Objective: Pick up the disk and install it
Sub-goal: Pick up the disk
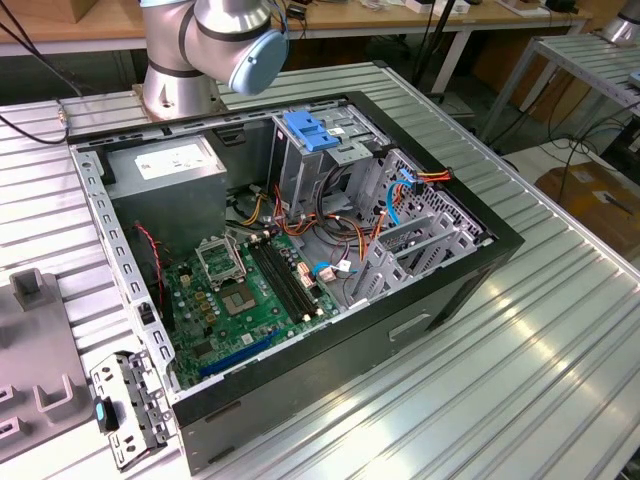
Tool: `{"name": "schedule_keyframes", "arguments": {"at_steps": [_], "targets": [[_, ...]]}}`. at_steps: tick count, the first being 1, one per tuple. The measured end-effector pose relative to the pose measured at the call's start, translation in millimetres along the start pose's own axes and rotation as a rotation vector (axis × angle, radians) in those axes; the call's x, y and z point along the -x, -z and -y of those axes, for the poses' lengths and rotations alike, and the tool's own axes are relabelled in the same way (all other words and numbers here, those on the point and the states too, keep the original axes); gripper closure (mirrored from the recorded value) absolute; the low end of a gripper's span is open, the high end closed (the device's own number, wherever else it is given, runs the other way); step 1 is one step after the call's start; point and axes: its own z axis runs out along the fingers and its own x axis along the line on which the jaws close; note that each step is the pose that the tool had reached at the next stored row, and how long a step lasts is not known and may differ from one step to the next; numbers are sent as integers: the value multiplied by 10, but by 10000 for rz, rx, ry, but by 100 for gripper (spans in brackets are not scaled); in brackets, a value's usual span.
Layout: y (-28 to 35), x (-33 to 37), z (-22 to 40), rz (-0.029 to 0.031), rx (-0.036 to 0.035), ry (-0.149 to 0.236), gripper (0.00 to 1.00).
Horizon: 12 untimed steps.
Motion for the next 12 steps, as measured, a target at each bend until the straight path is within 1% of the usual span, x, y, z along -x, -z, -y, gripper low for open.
{"name": "schedule_keyframes", "arguments": {"at_steps": [1, 2, 3, 6, 7, 9, 11, 12], "targets": [[-11, -2, -8, 24, 4, 67, 46], [-23, -3, -16, 50, 7, 133, 46], [-37, -4, -22, 81, 9, 237, 40], [-70, -5, -31, 137, 14, 577, 40], [-89, -6, -37, 165, 19, 755, 40], [-137, -15, -82, 212, 24, 919, 40], [-169, -14, -97, 219, 20, 1001, 40], [-196, -14, -103, 220, 15, 1070, 40]]}}
